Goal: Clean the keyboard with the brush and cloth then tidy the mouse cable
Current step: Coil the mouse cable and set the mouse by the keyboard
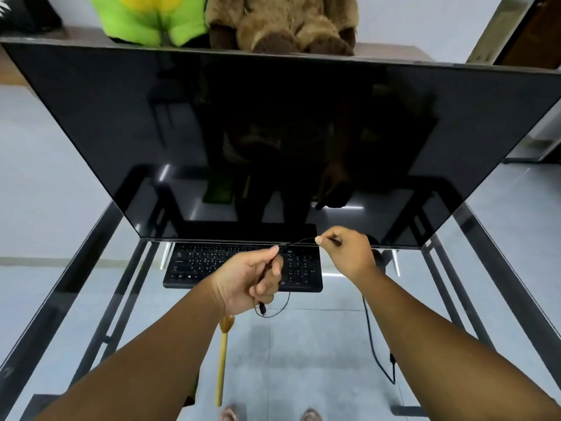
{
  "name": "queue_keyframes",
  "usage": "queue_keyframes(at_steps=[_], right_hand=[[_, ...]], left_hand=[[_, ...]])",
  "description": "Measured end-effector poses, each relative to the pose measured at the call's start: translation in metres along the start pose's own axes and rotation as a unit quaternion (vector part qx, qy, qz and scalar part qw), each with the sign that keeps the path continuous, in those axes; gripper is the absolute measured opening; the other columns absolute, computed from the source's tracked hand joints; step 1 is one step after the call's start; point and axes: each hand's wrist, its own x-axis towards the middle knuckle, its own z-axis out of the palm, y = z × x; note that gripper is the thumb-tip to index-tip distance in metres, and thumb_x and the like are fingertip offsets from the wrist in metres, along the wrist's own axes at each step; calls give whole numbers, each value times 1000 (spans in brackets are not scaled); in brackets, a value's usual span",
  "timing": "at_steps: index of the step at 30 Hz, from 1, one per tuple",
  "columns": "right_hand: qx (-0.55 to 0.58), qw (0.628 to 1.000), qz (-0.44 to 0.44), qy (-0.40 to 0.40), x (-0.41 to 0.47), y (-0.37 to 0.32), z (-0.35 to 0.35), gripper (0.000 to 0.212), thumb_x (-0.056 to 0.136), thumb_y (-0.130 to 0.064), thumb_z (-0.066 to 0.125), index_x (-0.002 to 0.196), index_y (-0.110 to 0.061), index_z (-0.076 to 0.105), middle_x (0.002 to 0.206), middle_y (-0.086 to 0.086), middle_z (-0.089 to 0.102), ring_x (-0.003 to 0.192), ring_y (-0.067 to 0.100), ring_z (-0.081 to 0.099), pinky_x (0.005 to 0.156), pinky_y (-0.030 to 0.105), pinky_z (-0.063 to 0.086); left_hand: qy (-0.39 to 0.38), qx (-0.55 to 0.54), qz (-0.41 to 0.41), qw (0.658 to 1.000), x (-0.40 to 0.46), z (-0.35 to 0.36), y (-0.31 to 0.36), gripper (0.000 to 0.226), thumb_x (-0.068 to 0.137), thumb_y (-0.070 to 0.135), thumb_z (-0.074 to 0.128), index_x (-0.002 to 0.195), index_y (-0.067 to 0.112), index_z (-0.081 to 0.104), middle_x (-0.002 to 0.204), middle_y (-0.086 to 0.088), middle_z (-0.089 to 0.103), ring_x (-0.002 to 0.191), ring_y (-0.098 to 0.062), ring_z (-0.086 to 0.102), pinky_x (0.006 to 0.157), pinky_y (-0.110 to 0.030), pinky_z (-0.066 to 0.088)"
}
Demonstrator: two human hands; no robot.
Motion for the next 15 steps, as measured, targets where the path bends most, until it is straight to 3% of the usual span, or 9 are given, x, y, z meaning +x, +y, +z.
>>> queue_keyframes(at_steps=[3, 6, 10, 13, 15], right_hand=[[-27, 999, 26, -4, 1, -1, 1, 23, 85, -48, 68, 82, -26, 73, 79, -12, 71, 78, 5, 64, 72, 25, 53], [-42, 999, 25, -25, 2, 2, 4, 18, 89, -45, 64, 88, -30, 75, 90, -13, 73, 86, 9, 65, 79, 29, 54], [-50, 991, 29, -121, -3, 3, 7, 18, 94, -38, 59, 98, -30, 74, 89, -9, 71, 84, 13, 65, 79, 30, 52], [-42, 978, 28, -204, -8, -1, 4, 20, 97, -34, 54, 94, -29, 73, 71, -9, 67, 71, 12, 64, 70, 26, 49], [-35, 969, 24, -244, -12, -4, -1, 23, 97, -35, 53, 93, -29, 75, 59, -7, 62, 72, 16, 65, 76, 28, 52]], left_hand=[[-44, -24, -6, 999, -8, -3, 3, 39, 95, 38, 43, 66, 14, 54, 41, 1, 42, 36, -7, 28, 42, -19, 20], [-29, -64, 23, 997, -10, 0, 7, 36, 96, 33, 44, 72, 13, 62, 37, 2, 41, 33, -6, 28, 40, -19, 18], [99, -207, 147, 962, -1, 12, 21, 30, 99, 28, 41, 100, 10, 65, 42, 5, 39, 36, -5, 26, 41, -18, 16], [228, -286, 231, 902, 6, 11, 33, 32, 103, 27, 37, 113, 10, 63, 53, 5, 44, 41, -6, 32, 43, -17, 24], [322, -305, 261, 857, 9, 9, 39, 36, 105, 27, 33, 120, 10, 60, 60, 2, 54, 47, -8, 39, 48, -19, 30]])
